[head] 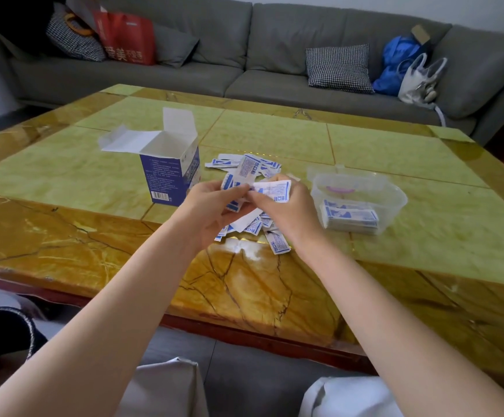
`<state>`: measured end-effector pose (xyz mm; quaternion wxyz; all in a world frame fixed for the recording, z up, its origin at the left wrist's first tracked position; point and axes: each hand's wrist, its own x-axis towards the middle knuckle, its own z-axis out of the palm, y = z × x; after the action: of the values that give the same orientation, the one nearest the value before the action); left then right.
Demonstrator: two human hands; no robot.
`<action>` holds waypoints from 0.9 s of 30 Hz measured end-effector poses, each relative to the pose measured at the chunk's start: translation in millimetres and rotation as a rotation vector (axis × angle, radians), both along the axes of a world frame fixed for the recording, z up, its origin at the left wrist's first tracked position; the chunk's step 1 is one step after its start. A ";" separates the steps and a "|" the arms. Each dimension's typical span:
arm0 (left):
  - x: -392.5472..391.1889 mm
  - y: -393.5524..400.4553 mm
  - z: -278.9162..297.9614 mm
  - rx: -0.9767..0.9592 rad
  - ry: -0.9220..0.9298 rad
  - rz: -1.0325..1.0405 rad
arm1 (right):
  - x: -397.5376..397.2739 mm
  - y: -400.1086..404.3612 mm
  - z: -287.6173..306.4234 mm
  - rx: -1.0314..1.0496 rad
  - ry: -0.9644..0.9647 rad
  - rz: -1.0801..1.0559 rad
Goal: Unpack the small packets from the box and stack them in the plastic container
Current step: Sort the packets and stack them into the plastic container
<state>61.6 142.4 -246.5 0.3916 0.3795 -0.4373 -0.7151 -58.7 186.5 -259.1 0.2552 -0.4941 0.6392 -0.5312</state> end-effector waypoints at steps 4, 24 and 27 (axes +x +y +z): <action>4.9 -8.0 -2.9 -0.182 -0.222 0.085 | -5.5 -0.7 6.4 0.030 -0.002 0.058; 16.5 -17.6 -4.1 -0.779 -1.155 0.027 | -25.6 10.7 9.5 0.085 0.920 0.157; 18.6 -16.0 -17.7 -0.706 -1.489 -0.148 | -27.5 11.6 2.2 0.199 0.947 0.218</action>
<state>80.2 126.4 -264.2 0.0473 0.5790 -0.8049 -0.1210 -86.1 198.1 -256.9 0.0367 -0.7183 0.6773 -0.1549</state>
